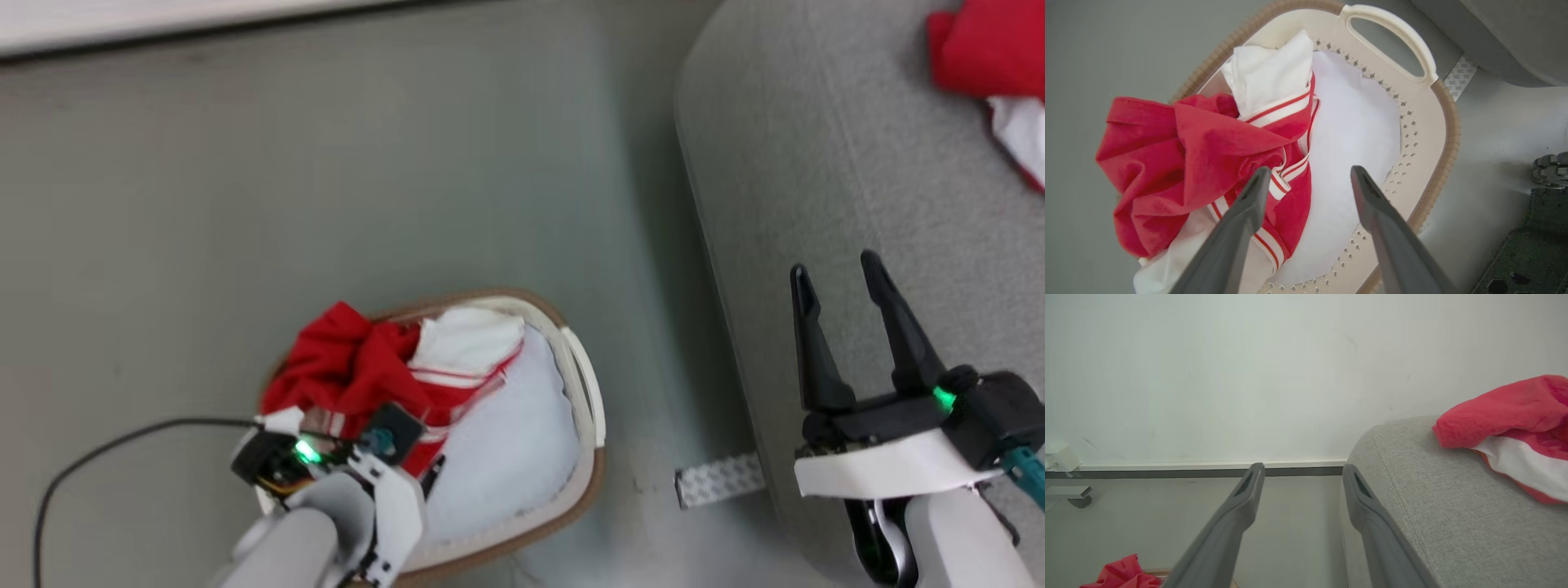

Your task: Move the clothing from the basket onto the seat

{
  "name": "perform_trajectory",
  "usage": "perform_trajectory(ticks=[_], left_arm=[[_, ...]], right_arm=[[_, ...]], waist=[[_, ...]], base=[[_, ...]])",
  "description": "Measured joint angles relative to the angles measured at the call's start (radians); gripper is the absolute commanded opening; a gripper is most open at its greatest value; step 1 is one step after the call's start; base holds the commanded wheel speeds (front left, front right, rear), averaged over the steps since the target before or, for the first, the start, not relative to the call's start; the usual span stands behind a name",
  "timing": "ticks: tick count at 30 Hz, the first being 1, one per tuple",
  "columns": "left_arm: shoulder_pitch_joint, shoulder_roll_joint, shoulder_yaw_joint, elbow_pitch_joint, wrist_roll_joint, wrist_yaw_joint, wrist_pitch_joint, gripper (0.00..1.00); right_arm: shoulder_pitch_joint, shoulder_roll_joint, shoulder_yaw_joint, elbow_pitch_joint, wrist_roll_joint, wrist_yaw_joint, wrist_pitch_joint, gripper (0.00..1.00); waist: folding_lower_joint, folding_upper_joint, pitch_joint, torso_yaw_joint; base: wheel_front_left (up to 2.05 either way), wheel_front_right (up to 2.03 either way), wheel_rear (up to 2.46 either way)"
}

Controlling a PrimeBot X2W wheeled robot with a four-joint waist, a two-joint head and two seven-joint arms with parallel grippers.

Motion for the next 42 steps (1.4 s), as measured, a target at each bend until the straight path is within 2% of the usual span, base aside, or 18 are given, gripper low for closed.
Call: perform_trajectory(ticks=[13,27,28,30,31,35,42], left_arm=[[-0.183,0.052,-0.005,0.158,0.006,0.006,-0.009,1.00],[-0.290,0.070,-0.021,0.263,0.023,0.015,-0.063,0.99],[-0.294,0.070,-0.021,0.270,0.023,0.016,-0.069,0.54],[-0.301,0.073,-0.023,0.286,0.022,0.016,-0.085,0.10],[-0.305,0.073,-0.023,0.294,0.021,0.016,-0.093,0.00],[-0.310,0.064,-0.025,0.321,0.004,0.015,-0.120,0.00],[-0.278,0.008,-0.018,0.341,-0.059,0.009,-0.216,0.00]], right_arm=[[-0.109,0.000,0.024,-0.072,0.074,0.000,0.000,1.00],[-0.130,0.000,0.037,-0.094,0.118,0.000,0.000,1.00],[-0.130,0.000,0.037,-0.095,0.120,0.000,0.000,1.00],[-0.129,0.000,0.036,-0.096,0.121,0.000,0.000,1.00],[-0.127,0.000,0.036,-0.096,0.121,0.000,0.000,1.00],[-0.124,0.000,0.028,-0.092,0.121,0.000,0.000,1.00],[-0.108,0.001,0.013,-0.053,0.109,0.000,0.000,1.00]], waist=[[0.0000,0.0000,0.263,-0.052],[-0.0002,0.0000,0.385,-0.093],[-0.0001,0.0000,0.389,-0.096],[-0.0002,0.0000,0.395,-0.102],[-0.0002,0.0000,0.397,-0.104],[-0.0002,0.0000,0.390,-0.103],[-0.0002,0.0000,0.319,-0.080]], base=[[0.00,0.00,0.00],[0.00,0.00,0.00],[0.00,0.00,0.00],[0.00,0.00,0.00],[0.00,0.00,0.00],[0.00,0.00,0.00],[0.00,0.00,0.00]])
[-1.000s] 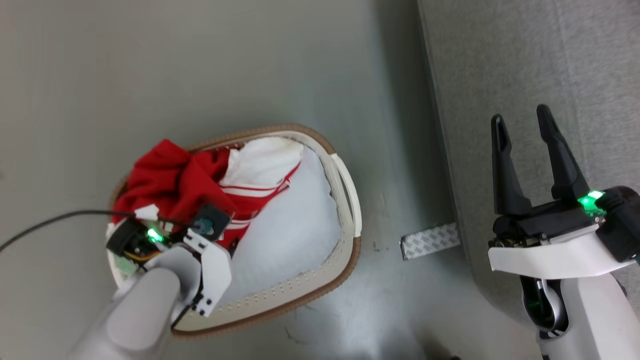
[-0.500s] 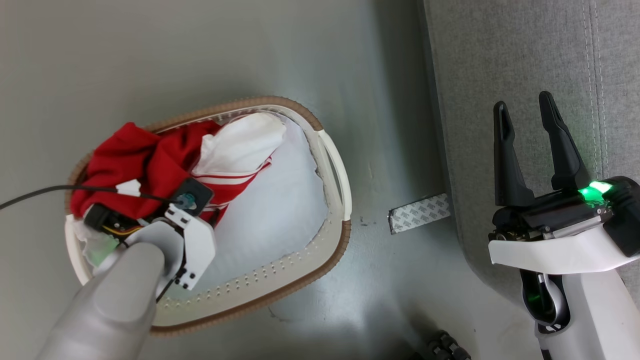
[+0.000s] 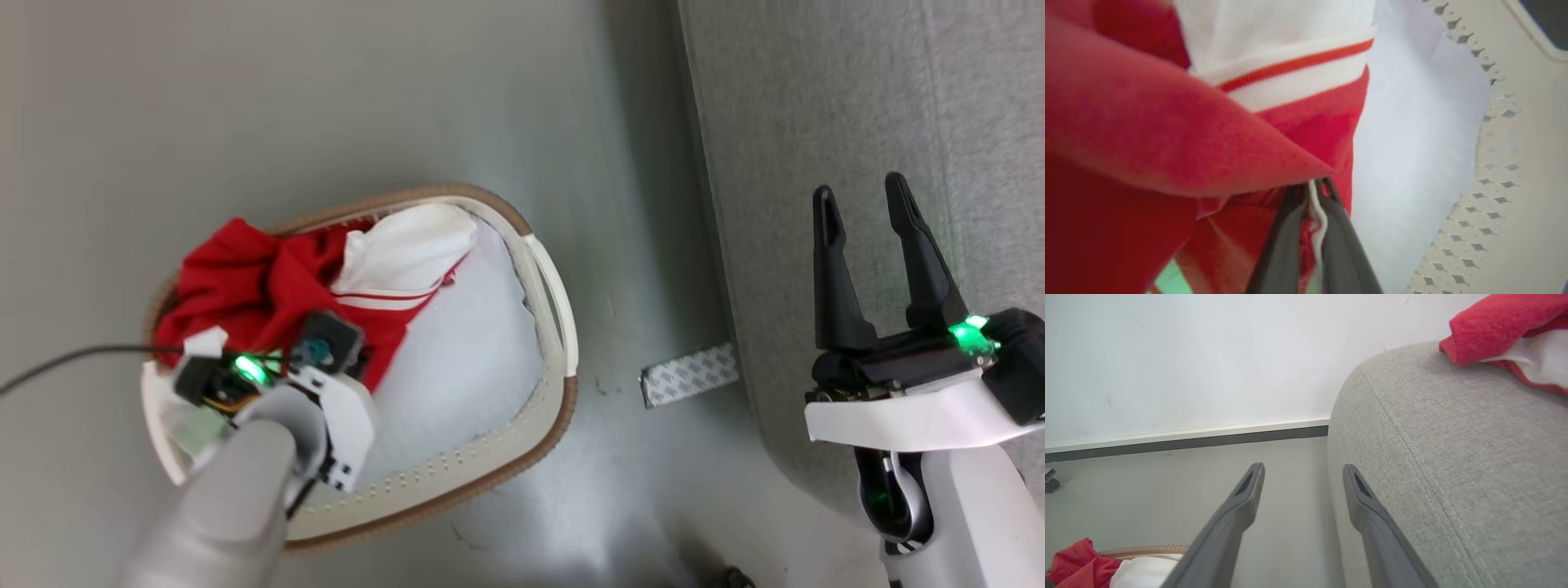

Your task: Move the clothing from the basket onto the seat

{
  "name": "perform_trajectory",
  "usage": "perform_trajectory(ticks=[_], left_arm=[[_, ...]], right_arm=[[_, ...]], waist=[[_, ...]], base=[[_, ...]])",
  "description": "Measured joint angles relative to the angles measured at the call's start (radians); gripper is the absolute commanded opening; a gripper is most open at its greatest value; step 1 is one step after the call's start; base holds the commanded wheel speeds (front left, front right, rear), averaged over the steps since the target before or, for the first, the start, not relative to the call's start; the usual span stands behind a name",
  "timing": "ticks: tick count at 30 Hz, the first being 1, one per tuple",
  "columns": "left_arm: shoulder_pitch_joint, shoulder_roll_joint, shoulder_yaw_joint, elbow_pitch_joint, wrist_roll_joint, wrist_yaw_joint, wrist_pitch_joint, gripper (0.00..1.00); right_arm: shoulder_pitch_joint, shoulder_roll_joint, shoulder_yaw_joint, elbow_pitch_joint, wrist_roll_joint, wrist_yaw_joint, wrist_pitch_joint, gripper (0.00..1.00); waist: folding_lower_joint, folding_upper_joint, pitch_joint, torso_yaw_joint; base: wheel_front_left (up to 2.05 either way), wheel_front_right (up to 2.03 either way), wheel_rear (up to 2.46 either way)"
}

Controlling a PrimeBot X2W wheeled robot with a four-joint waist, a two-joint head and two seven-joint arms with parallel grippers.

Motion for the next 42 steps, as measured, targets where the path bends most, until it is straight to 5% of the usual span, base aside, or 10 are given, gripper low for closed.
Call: perform_trajectory(ticks=[17,32,42], left_arm=[[0.235,-0.120,0.026,-0.196,-0.214,-0.002,-0.096,0.00],[0.388,-0.094,0.090,-0.664,-0.275,0.150,0.013,0.00],[0.354,-0.052,0.134,-0.862,-0.271,0.222,0.102,0.00]], right_arm=[[0.192,0.002,-0.122,0.138,-0.130,0.000,0.000,1.00],[0.362,0.001,-0.164,0.194,-0.169,0.000,0.000,1.00],[0.410,0.002,-0.145,0.206,-0.159,0.000,0.000,1.00]], waist=[[-0.0002,0.0000,-0.386,0.140],[-0.0005,0.0000,-0.750,0.274],[-0.0004,0.0000,-0.879,0.303]], base=[[0.00,0.00,0.00],[0.00,0.00,0.00],[0.00,0.00,0.00]])
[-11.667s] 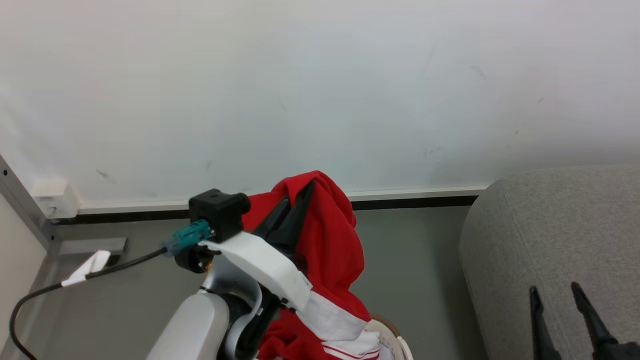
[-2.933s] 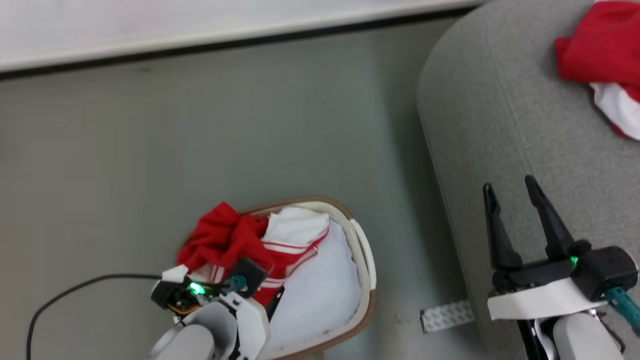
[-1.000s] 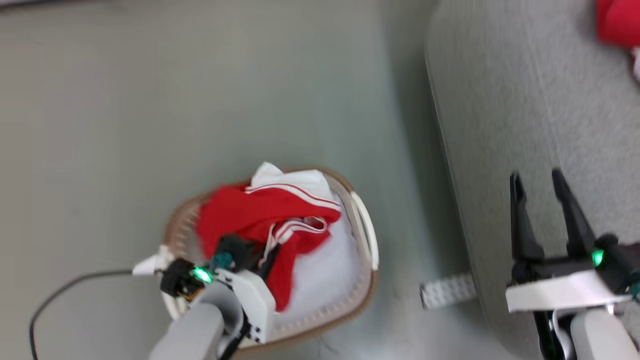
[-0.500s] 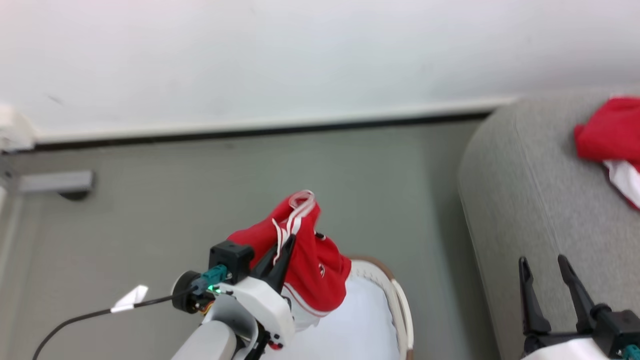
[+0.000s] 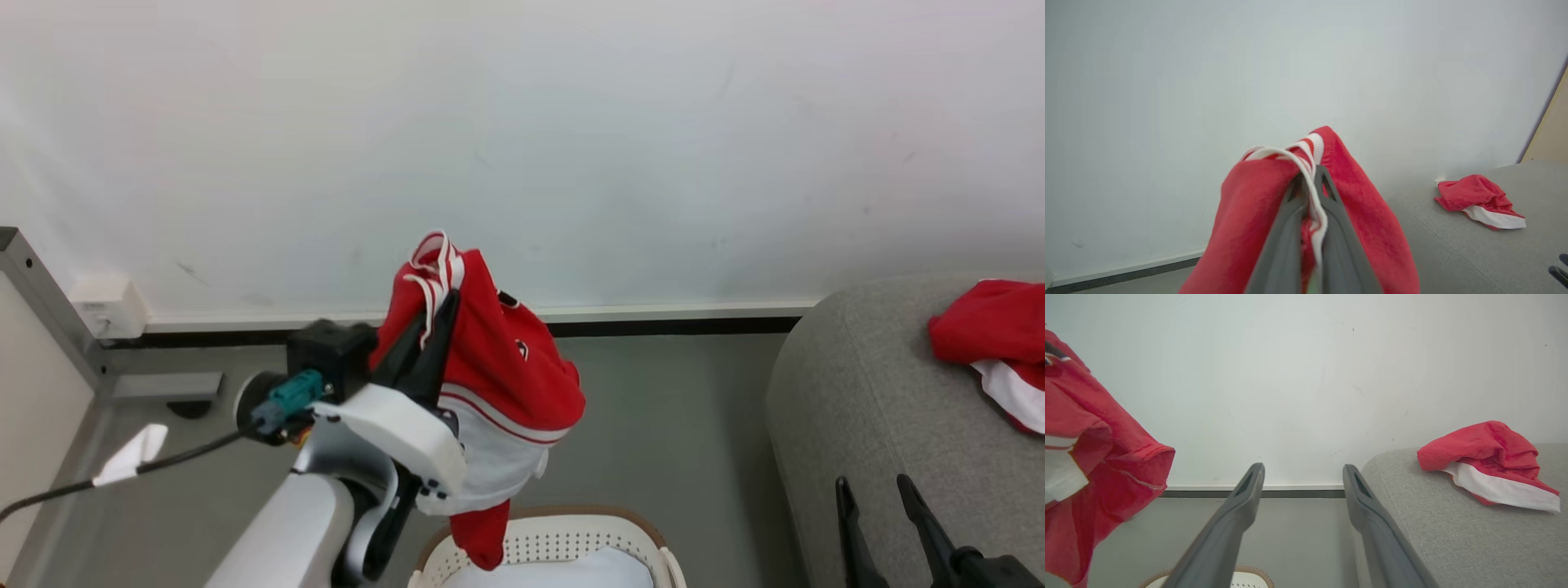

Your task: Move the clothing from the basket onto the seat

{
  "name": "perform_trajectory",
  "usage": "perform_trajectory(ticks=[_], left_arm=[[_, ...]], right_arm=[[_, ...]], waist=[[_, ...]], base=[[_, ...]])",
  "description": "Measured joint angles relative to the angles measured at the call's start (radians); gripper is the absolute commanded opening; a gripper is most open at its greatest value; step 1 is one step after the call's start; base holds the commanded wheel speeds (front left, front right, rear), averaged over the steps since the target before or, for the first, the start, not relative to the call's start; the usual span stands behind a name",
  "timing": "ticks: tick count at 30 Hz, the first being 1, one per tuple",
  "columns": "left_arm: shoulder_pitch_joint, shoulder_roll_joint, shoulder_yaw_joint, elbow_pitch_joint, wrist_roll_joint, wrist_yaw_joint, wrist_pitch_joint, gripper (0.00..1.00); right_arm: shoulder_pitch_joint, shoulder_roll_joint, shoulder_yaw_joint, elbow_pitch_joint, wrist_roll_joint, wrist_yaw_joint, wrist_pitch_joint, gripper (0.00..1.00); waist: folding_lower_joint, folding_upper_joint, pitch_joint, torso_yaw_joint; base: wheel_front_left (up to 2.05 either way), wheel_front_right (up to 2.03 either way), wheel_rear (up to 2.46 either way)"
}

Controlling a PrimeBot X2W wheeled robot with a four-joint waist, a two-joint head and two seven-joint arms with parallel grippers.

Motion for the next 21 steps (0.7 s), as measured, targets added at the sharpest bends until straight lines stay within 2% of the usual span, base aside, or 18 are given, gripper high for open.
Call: perform_trajectory(ticks=[9,21], left_arm=[[-0.059,0.017,0.025,-0.054,0.002,0.022,0.032,0.00],[-0.052,0.021,0.020,-0.063,0.000,0.031,0.031,0.00]], right_arm=[[0.036,0.000,0.013,0.011,0.003,0.000,0.000,1.00],[0.036,0.000,0.054,0.013,0.003,0.000,0.000,1.00]], waist=[[0.0001,0.0000,-0.031,-0.006],[0.0002,0.0000,-0.031,-0.020]], base=[[0.00,0.00,0.00],[0.00,0.00,0.00]])
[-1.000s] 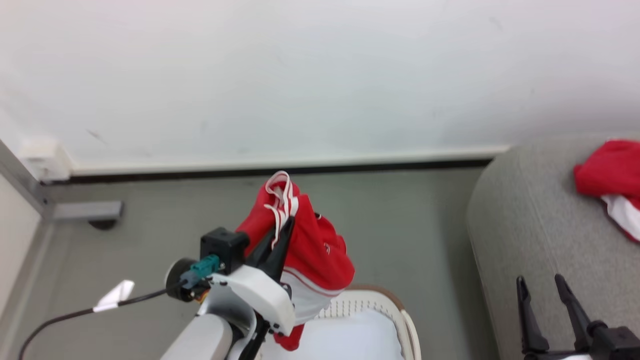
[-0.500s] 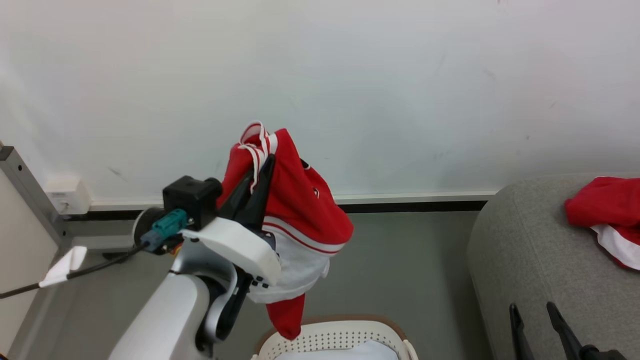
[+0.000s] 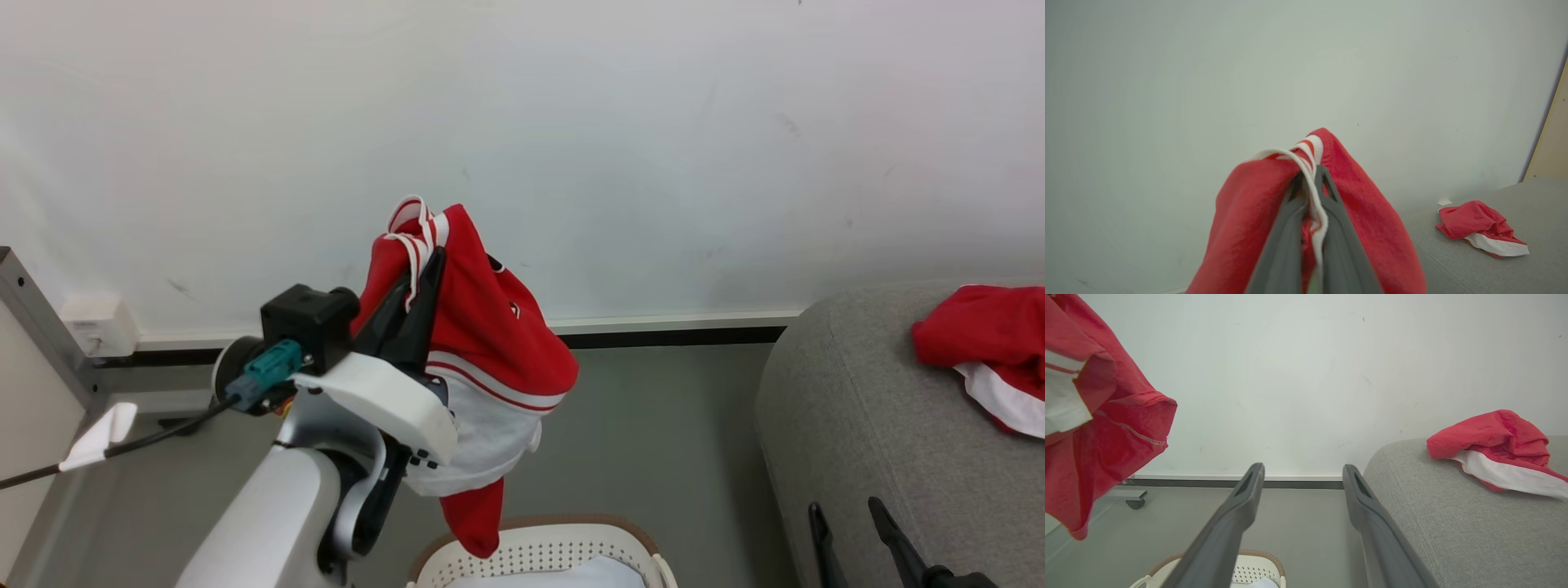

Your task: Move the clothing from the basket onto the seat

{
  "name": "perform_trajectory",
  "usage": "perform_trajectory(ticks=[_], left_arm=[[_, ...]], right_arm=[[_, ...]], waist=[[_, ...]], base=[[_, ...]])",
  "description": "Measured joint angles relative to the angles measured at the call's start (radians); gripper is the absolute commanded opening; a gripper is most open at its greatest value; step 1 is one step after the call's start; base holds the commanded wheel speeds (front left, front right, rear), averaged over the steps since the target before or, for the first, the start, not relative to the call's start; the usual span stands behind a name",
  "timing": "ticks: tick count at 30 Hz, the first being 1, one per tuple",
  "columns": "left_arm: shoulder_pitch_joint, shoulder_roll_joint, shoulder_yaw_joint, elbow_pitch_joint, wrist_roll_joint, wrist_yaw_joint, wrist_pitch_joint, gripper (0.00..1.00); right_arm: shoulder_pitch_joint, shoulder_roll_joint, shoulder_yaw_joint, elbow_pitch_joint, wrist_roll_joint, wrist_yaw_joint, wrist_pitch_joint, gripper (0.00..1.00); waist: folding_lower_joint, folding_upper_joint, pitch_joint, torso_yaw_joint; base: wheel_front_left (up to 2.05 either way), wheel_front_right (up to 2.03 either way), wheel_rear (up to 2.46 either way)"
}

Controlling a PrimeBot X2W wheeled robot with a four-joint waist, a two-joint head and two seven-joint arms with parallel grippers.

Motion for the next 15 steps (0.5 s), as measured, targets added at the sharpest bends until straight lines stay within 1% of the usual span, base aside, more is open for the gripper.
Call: perform_trajectory(ticks=[3,6,10,15], left_arm=[[0.001,-0.001,-0.004,0.000,0.000,0.000,-0.003,0.00],[0.002,-0.004,-0.011,-0.001,0.000,0.000,-0.008,0.00],[0.002,-0.009,-0.023,-0.005,0.000,0.000,-0.009,0.00],[0.003,-0.017,-0.036,-0.007,-0.001,0.000,-0.009,0.00]], right_arm=[[0.000,0.000,0.005,-0.002,-0.010,0.000,0.000,1.00],[-0.003,-0.001,0.051,-0.016,-0.033,0.000,0.000,1.00],[-0.036,-0.004,0.178,-0.026,-0.045,0.000,0.000,1.00],[-0.155,-0.039,0.364,-0.003,-0.022,0.000,0.000,1.00]], waist=[[0.0000,0.0000,0.002,0.000],[0.0002,0.0000,0.004,0.000],[0.0001,0.0000,0.006,0.001],[0.0001,0.0000,0.008,0.006]], base=[[0.00,0.00,0.00],[0.00,0.00,0.00],[0.00,0.00,0.00],[0.00,0.00,0.00]])
